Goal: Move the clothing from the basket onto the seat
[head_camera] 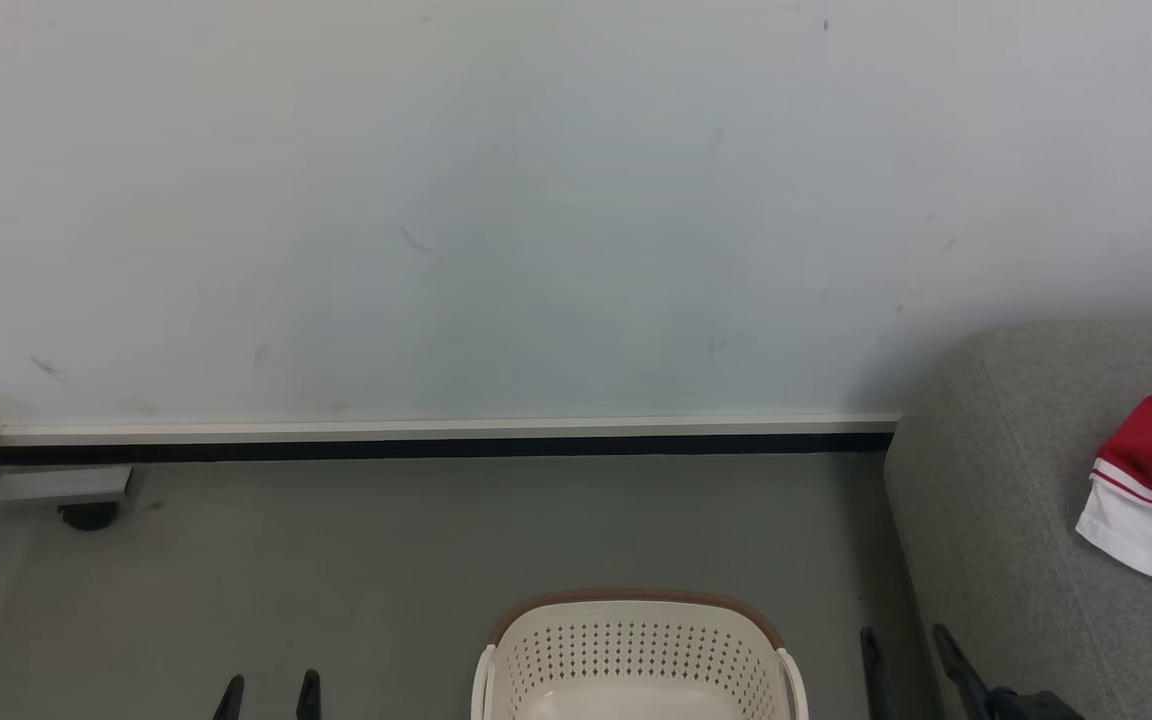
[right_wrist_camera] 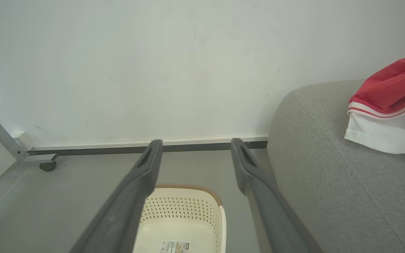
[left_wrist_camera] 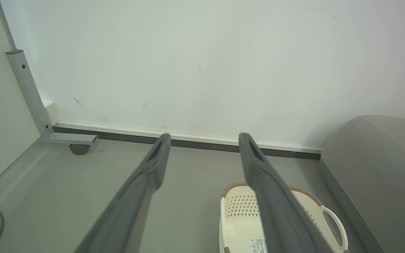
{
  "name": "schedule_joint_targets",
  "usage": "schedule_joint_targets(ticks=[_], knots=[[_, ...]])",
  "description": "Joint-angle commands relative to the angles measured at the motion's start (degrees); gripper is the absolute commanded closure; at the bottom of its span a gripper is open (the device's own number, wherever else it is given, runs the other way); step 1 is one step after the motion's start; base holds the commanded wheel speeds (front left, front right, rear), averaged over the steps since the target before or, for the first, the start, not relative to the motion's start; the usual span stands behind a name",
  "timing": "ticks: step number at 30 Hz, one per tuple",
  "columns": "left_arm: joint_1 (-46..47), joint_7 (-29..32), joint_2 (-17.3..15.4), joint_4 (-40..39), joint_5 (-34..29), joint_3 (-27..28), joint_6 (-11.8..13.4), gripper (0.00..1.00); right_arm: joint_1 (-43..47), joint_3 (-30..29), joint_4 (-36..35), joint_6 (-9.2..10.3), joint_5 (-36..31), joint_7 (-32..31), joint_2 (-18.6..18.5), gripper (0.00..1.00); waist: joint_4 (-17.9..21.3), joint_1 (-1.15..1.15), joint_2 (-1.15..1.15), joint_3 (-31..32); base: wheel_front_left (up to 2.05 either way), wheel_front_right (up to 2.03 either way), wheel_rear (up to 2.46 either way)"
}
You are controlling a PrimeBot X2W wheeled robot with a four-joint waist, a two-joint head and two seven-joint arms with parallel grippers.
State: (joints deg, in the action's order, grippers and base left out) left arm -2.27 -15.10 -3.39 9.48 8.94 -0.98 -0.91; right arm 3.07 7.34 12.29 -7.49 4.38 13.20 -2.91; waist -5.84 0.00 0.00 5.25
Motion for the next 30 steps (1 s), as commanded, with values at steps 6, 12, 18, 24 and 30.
schedule_joint_targets(ticks=[6,12,18,24,30], knots=[[0.14,-0.10,-0.15,0.33,-0.87,0.39,-0.70,0.00,0.33,-0.21,1.04,-0.01,-0.76,0.41,0.03,0.00,0.82,0.00,0.00,0.10,0.00,0.00,0.00],[0.02,-0.10,0.07,0.38,-0.71,0.88,-0.78,0.00,-0.47,0.00,1.58,-0.01,-0.81,0.33,0.03,0.00,1.20,0.00,0.00,-0.09,0.00,0.00,0.00],[-0.27,-0.10,0.21,0.50,-0.51,1.15,-0.77,0.00,-0.95,0.12,2.13,-0.01,0.28,0.69,0.03,0.00,1.51,0.00,0.00,-0.36,0.00,0.00,0.00],[-0.30,-0.10,0.31,0.35,-0.49,1.41,-0.73,0.00,-1.25,0.24,2.66,-0.01,0.59,1.04,0.03,0.00,1.75,0.00,0.00,-0.54,0.00,0.00,0.00],[-0.16,-0.10,0.37,0.52,-0.60,1.55,-0.61,0.00,-1.14,0.29,2.89,-0.01,0.24,1.28,0.03,0.00,1.87,0.00,0.00,-0.64,0.00,0.00,0.00]])
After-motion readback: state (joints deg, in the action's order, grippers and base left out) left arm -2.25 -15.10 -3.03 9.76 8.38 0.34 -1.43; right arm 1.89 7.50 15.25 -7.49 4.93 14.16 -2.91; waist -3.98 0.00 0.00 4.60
